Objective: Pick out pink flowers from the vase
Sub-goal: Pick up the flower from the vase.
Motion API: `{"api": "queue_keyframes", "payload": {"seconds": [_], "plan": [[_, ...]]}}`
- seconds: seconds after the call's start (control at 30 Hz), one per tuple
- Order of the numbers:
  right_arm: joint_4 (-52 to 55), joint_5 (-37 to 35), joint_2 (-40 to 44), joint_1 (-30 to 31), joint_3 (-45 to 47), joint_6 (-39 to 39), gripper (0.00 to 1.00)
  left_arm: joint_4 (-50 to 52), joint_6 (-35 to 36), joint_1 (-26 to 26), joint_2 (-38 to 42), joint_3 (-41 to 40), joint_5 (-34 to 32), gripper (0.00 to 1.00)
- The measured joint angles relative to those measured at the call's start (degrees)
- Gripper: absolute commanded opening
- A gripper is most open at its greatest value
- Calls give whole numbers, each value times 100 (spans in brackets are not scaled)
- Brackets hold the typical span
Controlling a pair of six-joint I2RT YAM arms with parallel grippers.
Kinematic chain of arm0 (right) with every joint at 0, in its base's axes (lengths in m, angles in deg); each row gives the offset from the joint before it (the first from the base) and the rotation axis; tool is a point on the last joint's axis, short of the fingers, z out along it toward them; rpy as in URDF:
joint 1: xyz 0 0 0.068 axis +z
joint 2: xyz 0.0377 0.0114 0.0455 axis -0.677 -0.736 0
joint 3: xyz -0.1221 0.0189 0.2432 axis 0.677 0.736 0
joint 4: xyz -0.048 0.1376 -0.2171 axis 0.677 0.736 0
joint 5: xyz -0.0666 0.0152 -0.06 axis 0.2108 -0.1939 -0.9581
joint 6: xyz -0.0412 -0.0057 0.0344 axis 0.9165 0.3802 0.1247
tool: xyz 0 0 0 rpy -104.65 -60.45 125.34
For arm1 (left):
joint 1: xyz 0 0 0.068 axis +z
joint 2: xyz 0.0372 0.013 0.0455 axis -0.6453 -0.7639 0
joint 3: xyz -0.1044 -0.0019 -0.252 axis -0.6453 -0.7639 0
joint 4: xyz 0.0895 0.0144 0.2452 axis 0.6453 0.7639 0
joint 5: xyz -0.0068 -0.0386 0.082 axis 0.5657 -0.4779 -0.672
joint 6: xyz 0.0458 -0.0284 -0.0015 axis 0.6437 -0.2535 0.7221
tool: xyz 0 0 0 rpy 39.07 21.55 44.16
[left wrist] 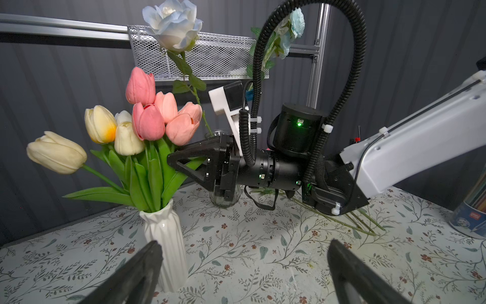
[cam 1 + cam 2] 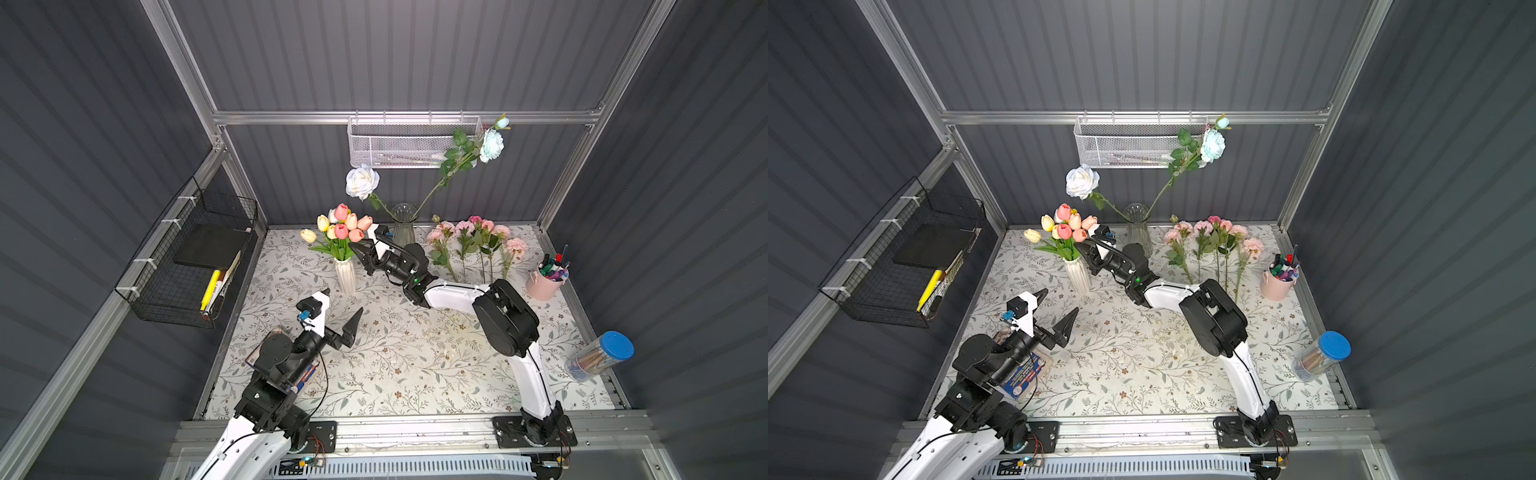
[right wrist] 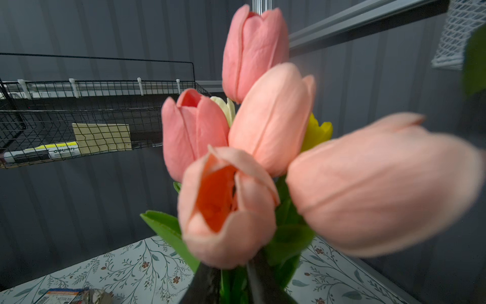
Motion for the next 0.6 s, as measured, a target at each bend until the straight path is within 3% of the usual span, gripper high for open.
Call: {"api": "queue_keyframes", "payload": {"seconds": [0.2,0.6], "plan": [[-46,24,0,-2,-63,-105,23,-2,0,0,-2,0,22,99],[-109,61,4,-2,-68,-166,8,0,0,0,-2,0,22,99]]}}
